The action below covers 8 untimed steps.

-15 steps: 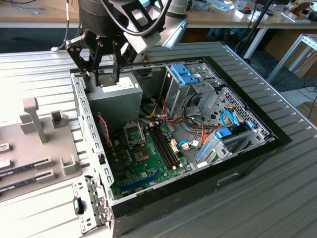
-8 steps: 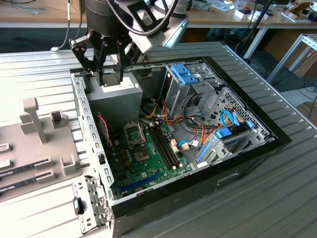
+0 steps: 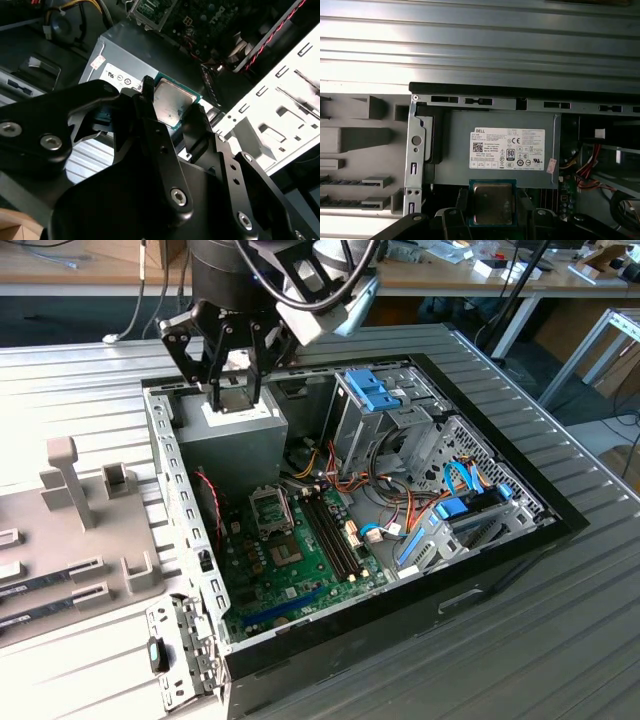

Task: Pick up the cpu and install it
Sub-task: 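Pick up the cpu and move it towards the insertion slot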

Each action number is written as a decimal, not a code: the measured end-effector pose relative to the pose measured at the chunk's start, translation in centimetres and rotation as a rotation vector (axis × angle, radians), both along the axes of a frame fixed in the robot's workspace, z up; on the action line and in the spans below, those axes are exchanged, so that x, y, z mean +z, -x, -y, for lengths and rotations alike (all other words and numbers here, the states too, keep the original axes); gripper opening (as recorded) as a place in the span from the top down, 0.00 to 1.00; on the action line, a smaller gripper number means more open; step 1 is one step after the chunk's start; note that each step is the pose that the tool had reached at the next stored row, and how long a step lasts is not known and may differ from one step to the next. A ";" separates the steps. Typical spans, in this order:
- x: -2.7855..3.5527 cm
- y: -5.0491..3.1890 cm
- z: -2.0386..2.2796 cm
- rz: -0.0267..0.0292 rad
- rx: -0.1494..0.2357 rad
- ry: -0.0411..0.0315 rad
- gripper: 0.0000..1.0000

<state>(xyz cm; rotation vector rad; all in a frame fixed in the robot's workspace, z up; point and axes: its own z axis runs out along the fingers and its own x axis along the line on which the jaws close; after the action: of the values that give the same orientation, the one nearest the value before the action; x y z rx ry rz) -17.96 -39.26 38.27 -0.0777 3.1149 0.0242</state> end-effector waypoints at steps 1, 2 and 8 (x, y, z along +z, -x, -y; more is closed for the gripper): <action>0.00 -0.13 0.00 0.0000 0.000 0.0000 0.53; 0.00 -0.35 0.00 0.0000 0.000 0.0000 0.53; -0.01 -1.28 0.00 0.0000 0.000 0.0000 0.53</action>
<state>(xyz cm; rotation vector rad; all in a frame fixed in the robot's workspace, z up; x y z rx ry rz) -16.68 -39.26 38.27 -0.0776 3.1150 0.0242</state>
